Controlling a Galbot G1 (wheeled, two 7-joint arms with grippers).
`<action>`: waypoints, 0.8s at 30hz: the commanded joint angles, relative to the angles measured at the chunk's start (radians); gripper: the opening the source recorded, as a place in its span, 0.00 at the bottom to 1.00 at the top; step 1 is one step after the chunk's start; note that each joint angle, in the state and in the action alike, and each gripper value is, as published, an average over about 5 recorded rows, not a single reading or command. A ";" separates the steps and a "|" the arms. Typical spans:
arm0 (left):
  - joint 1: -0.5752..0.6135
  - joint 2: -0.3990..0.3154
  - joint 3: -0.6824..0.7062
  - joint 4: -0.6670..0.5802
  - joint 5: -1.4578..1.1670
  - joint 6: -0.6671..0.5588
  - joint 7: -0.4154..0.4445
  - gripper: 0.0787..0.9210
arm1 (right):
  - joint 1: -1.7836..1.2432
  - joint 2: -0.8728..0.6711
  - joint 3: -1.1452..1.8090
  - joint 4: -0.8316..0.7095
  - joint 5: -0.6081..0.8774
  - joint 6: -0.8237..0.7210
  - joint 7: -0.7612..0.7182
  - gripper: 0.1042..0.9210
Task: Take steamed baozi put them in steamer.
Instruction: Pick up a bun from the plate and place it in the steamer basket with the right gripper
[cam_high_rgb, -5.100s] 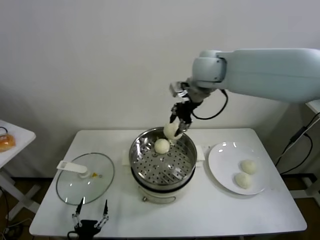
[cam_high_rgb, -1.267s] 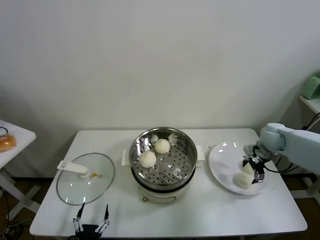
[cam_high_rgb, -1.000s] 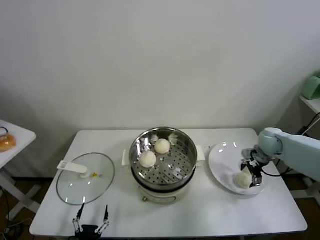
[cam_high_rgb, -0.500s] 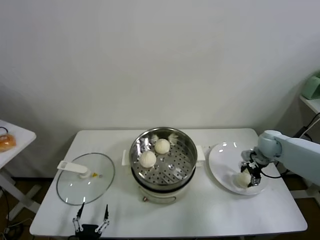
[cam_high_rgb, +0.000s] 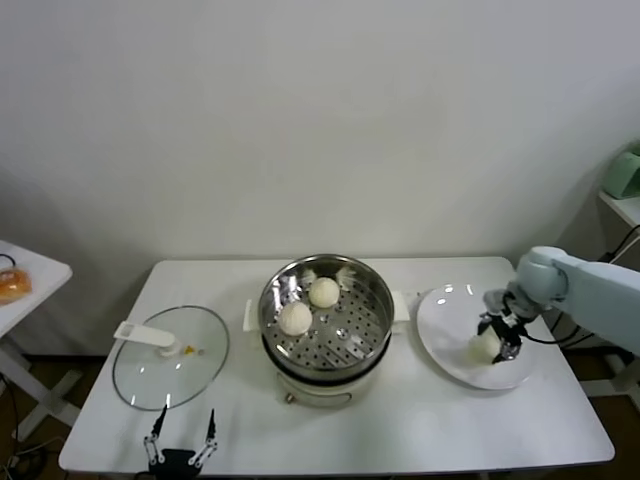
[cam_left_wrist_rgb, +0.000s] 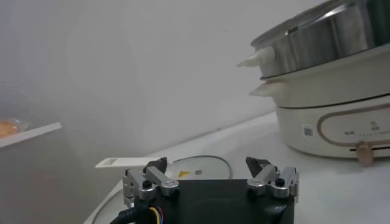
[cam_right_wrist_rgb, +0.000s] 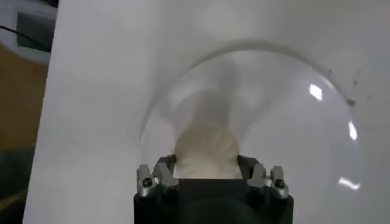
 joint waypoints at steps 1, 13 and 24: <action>0.003 -0.015 -0.001 -0.005 -0.001 0.002 0.000 0.88 | 0.370 0.011 -0.189 0.174 0.058 0.115 -0.037 0.71; 0.016 -0.019 0.001 -0.025 0.000 0.006 0.000 0.88 | 0.704 0.191 -0.225 0.346 0.079 0.362 -0.058 0.71; 0.021 -0.019 -0.001 -0.034 -0.002 0.003 -0.002 0.88 | 0.611 0.310 -0.105 0.561 -0.020 0.377 -0.012 0.72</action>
